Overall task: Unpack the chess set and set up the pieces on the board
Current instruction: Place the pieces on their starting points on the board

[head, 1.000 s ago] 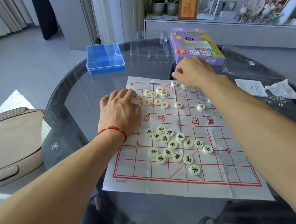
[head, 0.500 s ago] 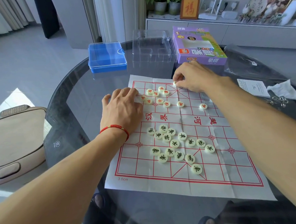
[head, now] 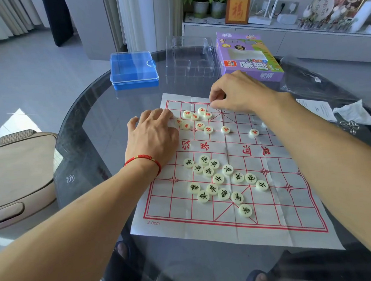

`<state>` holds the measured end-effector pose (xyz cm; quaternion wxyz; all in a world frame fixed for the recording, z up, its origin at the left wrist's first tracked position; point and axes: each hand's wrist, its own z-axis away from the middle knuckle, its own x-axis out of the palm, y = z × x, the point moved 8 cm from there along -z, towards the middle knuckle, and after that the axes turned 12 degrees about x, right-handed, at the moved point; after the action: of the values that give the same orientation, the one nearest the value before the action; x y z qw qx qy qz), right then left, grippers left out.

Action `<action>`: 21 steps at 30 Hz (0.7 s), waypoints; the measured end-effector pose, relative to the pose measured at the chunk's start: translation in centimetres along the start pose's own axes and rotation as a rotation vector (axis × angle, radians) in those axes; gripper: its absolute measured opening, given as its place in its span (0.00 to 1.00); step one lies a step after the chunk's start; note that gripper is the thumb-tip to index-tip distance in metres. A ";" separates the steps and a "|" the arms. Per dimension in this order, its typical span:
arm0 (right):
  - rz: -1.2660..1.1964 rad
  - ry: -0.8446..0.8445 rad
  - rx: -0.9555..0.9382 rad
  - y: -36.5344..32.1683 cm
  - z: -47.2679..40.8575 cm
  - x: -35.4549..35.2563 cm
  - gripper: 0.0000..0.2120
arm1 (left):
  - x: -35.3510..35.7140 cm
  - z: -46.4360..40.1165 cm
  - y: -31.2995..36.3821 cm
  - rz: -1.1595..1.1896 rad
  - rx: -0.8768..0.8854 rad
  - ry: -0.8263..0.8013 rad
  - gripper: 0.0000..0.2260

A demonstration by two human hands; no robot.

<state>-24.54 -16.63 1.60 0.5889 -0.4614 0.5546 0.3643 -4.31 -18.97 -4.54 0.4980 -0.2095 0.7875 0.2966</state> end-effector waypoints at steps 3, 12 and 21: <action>0.001 -0.067 0.009 -0.8 0.4 0.8 0.11 | -0.1 0.0 0.0 -0.003 0.000 0.005 0.15; 0.075 -0.173 0.061 -0.5 0.6 1.9 0.10 | 0.0 0.0 0.0 0.007 -0.004 0.002 0.15; 0.082 -0.089 0.062 -0.7 0.6 1.6 0.07 | 0.1 0.0 0.0 0.007 -0.004 -0.003 0.15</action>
<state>-23.46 -16.42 0.06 0.6116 -0.4031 0.5572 0.3911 -4.32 -19.00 -4.61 0.4976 -0.2073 0.7869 0.3003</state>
